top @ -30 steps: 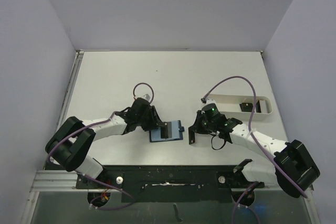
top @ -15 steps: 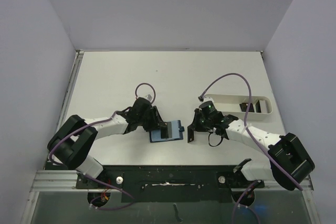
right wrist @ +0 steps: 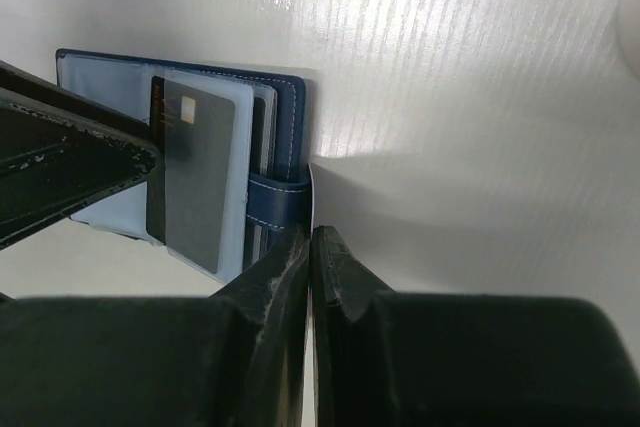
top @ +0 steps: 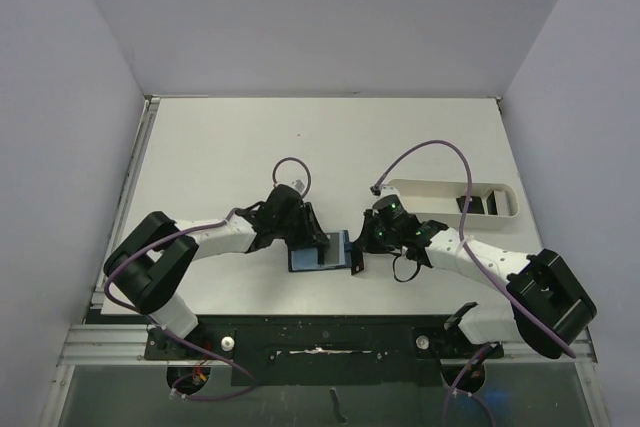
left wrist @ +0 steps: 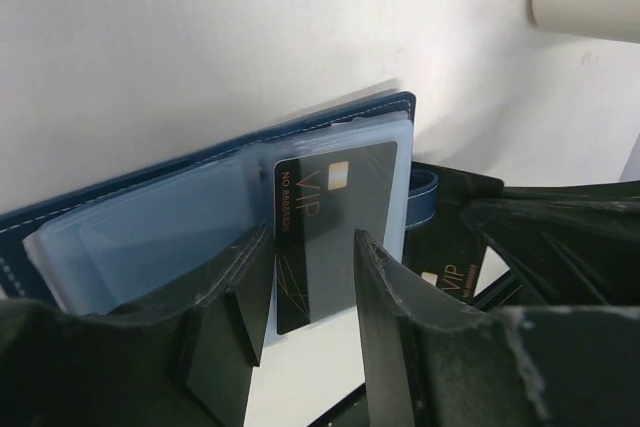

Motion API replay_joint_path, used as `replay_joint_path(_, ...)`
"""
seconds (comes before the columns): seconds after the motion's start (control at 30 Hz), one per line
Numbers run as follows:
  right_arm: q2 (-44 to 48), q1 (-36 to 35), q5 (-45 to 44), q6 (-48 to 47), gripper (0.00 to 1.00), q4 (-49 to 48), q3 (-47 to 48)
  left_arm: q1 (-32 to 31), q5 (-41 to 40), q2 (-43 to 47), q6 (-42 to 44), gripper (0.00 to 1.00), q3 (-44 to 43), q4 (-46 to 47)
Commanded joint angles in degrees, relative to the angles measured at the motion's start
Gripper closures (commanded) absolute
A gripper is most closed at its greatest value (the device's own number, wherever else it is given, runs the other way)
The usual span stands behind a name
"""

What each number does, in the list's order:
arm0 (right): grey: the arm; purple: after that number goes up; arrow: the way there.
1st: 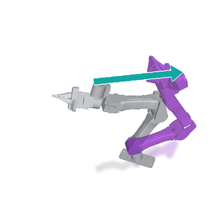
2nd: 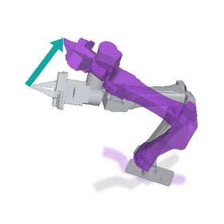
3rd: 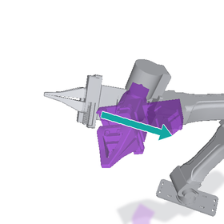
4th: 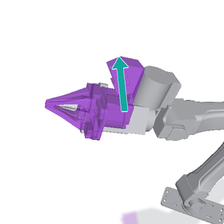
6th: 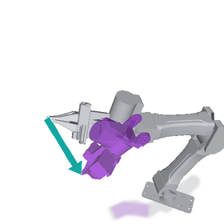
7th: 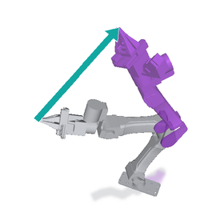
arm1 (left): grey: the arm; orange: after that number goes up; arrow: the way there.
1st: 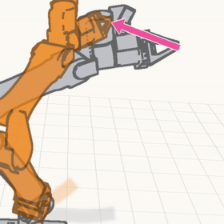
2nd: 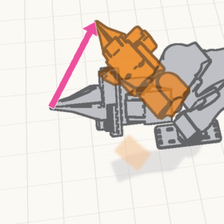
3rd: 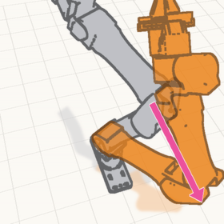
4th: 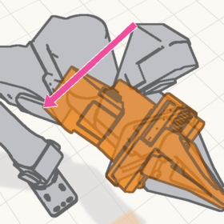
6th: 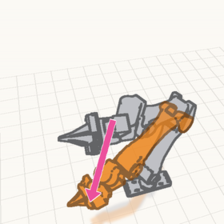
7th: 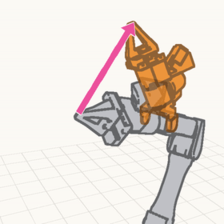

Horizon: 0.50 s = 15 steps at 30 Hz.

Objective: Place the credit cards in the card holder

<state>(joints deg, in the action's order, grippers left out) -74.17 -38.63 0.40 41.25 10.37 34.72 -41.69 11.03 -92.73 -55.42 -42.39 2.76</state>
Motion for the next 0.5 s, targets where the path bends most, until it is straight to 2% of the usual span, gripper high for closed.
replay_joint_path(0.0,-0.69,-1.0,-0.74,1.2,1.0,-2.79,0.28,-1.37,0.43,-0.61,-1.44,0.65,-3.38,2.07)
replay_joint_path(0.47,5.27,-1.09,-5.96,0.08,1.0,4.07,1.88,-1.37,-0.7,1.78,-1.29,0.61,-3.11,-0.23)
